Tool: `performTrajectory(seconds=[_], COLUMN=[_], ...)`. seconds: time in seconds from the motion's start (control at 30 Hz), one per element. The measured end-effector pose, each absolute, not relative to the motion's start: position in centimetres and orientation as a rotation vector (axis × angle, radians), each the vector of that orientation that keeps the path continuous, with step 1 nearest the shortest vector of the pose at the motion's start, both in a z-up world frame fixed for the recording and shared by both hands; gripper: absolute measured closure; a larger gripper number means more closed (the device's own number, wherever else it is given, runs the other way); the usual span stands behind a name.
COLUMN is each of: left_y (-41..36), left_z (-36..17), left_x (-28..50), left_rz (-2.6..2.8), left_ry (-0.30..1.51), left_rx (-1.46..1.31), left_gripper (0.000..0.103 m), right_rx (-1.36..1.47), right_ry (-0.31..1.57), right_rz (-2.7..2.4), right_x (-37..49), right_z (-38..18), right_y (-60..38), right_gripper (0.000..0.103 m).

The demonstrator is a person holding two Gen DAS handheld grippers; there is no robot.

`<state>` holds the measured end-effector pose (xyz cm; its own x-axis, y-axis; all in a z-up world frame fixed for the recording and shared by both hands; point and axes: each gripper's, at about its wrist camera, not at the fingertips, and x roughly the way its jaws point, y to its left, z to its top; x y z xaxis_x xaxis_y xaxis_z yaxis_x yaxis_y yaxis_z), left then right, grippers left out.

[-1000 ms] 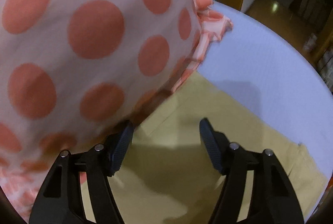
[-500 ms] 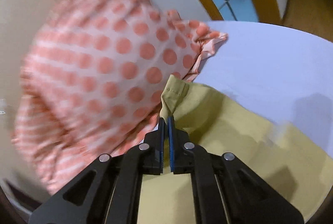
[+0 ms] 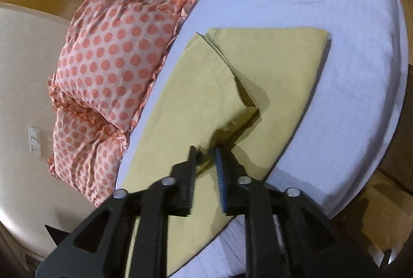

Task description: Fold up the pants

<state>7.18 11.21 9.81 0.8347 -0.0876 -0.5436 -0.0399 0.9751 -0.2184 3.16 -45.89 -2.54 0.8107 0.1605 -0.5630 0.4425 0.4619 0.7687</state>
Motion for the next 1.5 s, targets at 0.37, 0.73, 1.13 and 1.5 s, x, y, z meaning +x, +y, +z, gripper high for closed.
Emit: performTrajectory(seconds=[0.37, 0.73, 1.13, 1.5], left_y=[15.4, 18.6, 17.7, 17.3], left_z=[7.6, 1.9, 5.4, 1.1], left_x=[17.5, 29.5, 2.6, -4.3], left_rz=[-0.016, 0.119, 0.065, 0.059], left_ry=[0.775, 1.037, 0.818, 0.79], left_rx=[-0.442, -0.581, -0.512, -0.561], left_gripper=[0.002, 0.096, 0.094, 0.081], right_rx=[1.071, 1.091, 0.995, 0.943], right_ry=[0.496, 0.464, 0.4, 0.463], right_rz=[-0.147, -0.115, -0.161, -0.289], right_x=[4.5, 4.9, 0.7, -1.9], right_z=[-1.9, -1.0, 1.6, -0.1], right_y=[-46.4, -46.9, -47.9, -48.6], right_gripper=[0.099, 0.099, 0.099, 0.054])
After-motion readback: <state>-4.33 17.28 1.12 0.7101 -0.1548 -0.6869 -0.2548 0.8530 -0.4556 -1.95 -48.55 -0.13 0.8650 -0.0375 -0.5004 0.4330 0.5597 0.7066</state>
